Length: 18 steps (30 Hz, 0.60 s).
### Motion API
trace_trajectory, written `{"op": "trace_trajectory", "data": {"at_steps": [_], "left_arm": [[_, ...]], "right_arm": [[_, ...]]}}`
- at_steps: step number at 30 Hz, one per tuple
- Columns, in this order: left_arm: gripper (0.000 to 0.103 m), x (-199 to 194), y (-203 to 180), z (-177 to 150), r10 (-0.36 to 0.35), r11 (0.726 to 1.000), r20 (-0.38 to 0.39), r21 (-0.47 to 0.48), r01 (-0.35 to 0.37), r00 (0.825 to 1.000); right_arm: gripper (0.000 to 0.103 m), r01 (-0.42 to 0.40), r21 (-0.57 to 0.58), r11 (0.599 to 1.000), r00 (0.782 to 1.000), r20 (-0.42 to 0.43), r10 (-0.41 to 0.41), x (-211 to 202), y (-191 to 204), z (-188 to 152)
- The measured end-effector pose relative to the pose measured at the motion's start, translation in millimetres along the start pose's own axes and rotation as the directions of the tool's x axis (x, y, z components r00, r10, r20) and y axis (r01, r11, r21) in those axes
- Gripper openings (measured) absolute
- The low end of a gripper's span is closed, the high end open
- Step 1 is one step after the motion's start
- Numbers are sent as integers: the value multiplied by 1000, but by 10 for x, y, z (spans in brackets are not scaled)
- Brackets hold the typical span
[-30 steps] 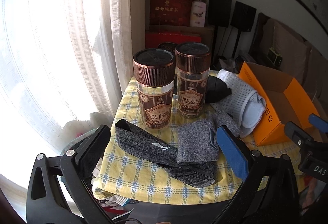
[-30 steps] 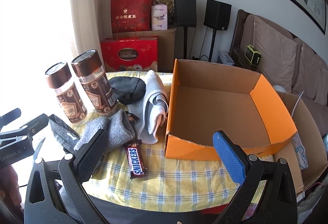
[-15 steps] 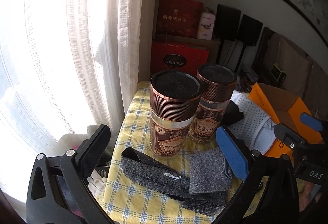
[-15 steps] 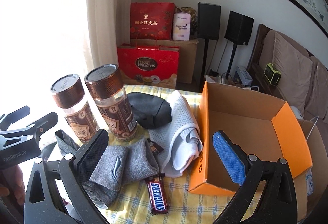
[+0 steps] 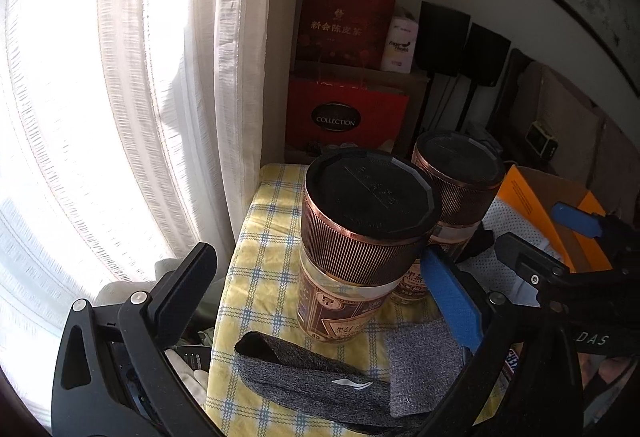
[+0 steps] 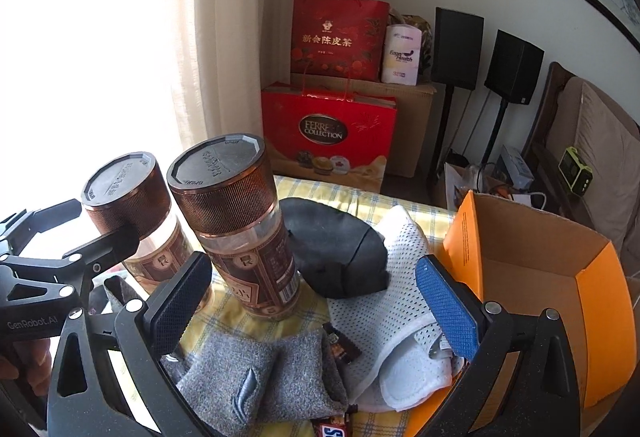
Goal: Organize objects
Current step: 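Grasp a brown-capped jar with each tool, closing both grippers around them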
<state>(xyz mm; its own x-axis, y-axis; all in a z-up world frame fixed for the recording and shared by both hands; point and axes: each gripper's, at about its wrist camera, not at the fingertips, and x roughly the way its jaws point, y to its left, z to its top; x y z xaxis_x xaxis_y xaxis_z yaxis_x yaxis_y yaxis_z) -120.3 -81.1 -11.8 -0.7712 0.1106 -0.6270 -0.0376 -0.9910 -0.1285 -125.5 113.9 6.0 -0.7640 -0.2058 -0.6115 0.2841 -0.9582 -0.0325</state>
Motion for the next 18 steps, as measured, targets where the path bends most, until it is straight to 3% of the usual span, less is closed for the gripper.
{"op": "trace_trajectory", "data": {"at_steps": [4,8,14,18], "left_arm": [[102,57,24,-22,4,1000,12,31,-5,1000],[102,37,48,-20,-53,998,43,47,51,998],[102,72,34,-4,-80,995,37,67,77,996],[102,143,-35,24,-64,994,39,88,61,997]], "right_arm": [[102,-52,-4,999,999,-3,52,91,1,23],[102,-118,-25,993,992,34,119,61,18,93],[102,-182,-18,983,982,52,182,51,-5,176],[102,-205,14,979,977,58,204,32,-34,188]]}}
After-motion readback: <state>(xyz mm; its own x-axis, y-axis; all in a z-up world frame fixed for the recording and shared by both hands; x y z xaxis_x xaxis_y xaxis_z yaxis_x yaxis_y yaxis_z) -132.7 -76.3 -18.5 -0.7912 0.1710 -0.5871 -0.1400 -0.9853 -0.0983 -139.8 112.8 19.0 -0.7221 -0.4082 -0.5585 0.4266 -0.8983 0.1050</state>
